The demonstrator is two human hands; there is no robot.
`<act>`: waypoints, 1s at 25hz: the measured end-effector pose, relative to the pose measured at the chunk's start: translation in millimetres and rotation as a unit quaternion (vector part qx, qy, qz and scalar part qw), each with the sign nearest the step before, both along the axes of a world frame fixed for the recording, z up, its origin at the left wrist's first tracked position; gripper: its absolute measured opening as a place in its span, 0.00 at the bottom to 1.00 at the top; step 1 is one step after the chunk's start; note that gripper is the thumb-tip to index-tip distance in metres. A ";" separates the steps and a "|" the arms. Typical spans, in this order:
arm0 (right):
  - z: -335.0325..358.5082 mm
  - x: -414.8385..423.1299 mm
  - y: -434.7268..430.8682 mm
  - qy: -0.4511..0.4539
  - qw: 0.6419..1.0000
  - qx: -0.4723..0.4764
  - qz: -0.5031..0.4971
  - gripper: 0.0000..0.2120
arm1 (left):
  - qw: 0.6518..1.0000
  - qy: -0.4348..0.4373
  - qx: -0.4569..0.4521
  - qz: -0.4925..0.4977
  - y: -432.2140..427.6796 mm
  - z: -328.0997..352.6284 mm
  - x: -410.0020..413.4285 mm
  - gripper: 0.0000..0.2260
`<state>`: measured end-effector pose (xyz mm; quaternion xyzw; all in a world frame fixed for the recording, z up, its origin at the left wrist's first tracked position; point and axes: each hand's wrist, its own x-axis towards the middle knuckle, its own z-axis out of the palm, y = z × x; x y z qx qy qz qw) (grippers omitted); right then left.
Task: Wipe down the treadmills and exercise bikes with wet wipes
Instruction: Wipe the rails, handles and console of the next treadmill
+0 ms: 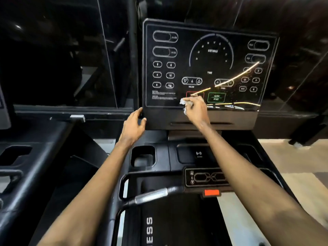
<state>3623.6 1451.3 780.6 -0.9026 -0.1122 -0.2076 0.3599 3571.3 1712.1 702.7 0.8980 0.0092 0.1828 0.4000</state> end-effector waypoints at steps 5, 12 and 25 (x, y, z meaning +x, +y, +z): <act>50.5 70.2 -2.3 -0.155 0.987 0.042 0.029 0.14 | 0.998 -0.046 0.006 0.041 -17.1 47.4 56.8 0.30; 40.9 118.0 13.7 -0.256 0.961 -0.002 0.106 0.16 | 0.996 -0.054 0.021 0.062 -9.7 46.5 72.0 0.29; -22.0 79.4 30.7 -0.242 0.912 -0.245 0.221 0.27 | 0.996 -0.049 0.048 0.058 11.1 47.8 68.2 0.25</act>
